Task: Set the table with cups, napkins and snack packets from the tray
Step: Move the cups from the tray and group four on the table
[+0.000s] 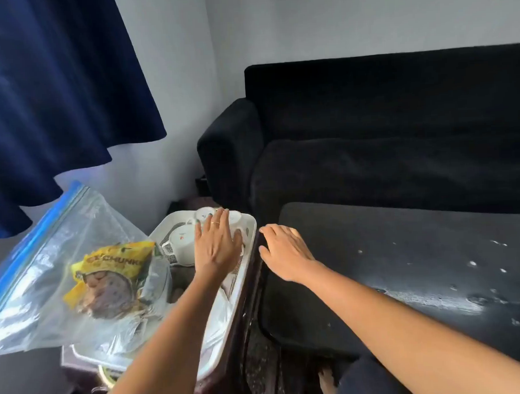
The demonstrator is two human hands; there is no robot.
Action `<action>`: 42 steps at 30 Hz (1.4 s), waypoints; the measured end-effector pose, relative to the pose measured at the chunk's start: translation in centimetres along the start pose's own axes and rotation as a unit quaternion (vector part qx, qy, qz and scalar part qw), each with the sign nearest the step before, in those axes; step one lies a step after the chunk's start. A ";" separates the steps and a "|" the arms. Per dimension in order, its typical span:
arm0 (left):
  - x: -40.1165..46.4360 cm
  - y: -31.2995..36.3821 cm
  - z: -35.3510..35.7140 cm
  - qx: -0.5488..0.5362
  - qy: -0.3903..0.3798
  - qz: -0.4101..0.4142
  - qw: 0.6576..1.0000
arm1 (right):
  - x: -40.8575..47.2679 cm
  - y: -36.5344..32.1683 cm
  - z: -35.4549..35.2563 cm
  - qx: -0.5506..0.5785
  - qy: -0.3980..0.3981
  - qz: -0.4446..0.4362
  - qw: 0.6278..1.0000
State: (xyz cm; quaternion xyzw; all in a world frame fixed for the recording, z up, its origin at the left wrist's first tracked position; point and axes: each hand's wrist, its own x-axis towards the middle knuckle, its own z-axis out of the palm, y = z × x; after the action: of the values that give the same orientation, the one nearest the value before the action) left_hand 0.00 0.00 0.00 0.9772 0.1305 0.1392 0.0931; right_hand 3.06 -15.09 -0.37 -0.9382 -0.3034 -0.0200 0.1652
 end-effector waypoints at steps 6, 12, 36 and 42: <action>1.8 -1.7 2.0 0.015 -0.061 -0.012 0.998 | 3.2 -0.7 1.3 0.031 -0.006 0.019 0.999; 1.6 -1.8 3.2 0.050 0.013 -0.007 0.999 | 5.0 -1.7 3.0 0.014 0.014 0.014 1.000; 0.8 0.2 3.3 0.079 0.063 -0.020 0.995 | 5.7 -3.0 1.8 0.098 0.139 0.104 0.980; 0.8 1.3 2.4 0.052 0.141 0.017 0.988 | 5.3 -2.5 0.2 0.110 0.159 0.109 0.975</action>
State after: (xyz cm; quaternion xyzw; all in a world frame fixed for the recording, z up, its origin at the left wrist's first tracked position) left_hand 1.80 -1.39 -1.76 0.9534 0.1322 0.2705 0.0206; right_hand 5.92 -10.15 0.93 -0.9264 -0.1695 -0.1172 0.3151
